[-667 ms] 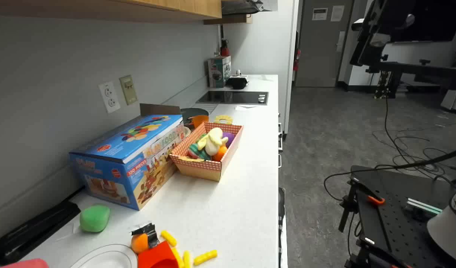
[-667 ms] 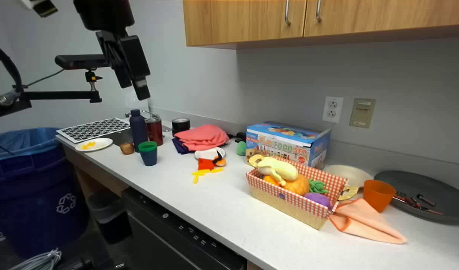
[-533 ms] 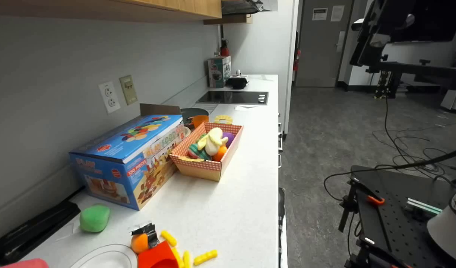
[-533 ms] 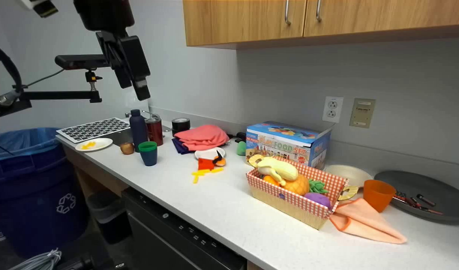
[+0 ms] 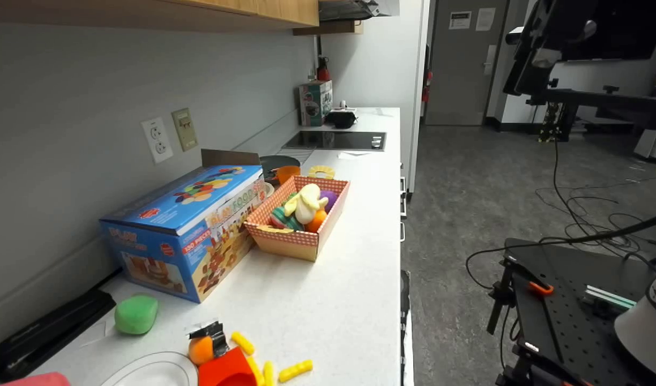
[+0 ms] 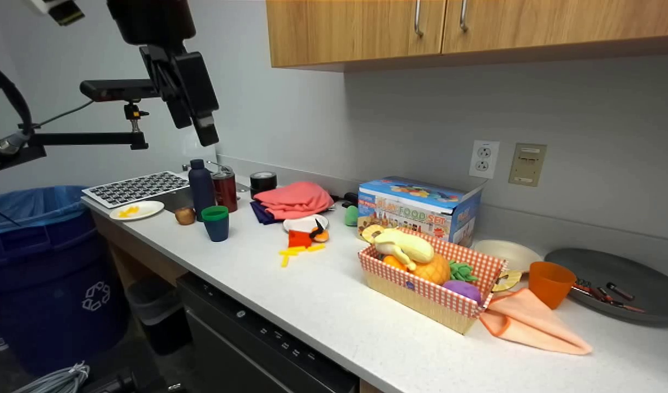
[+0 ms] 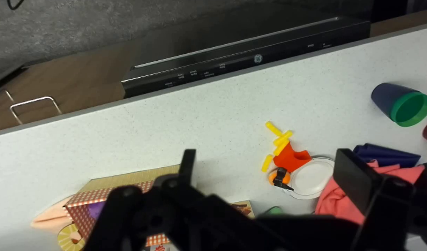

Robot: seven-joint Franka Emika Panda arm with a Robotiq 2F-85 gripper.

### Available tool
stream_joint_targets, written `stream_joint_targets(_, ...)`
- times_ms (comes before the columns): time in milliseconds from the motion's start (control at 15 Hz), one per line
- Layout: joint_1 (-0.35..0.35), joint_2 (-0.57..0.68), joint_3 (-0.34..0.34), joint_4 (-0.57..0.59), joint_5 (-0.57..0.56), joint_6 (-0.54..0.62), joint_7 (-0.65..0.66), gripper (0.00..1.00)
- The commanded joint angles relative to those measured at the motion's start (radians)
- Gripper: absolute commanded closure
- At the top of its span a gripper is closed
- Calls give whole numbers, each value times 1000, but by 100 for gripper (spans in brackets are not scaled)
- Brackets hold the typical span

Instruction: Open the left door of the top cabinet.

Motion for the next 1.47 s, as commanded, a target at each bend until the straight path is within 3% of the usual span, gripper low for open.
stream_joint_targets(0,-8,0,5,2,5,-2,-5,0)
stream_joint_targets(667,-8,0,5,2,5,-2,-5,0)
stream_joint_targets(1400,20,155,126,227,-37,102,-34,0)
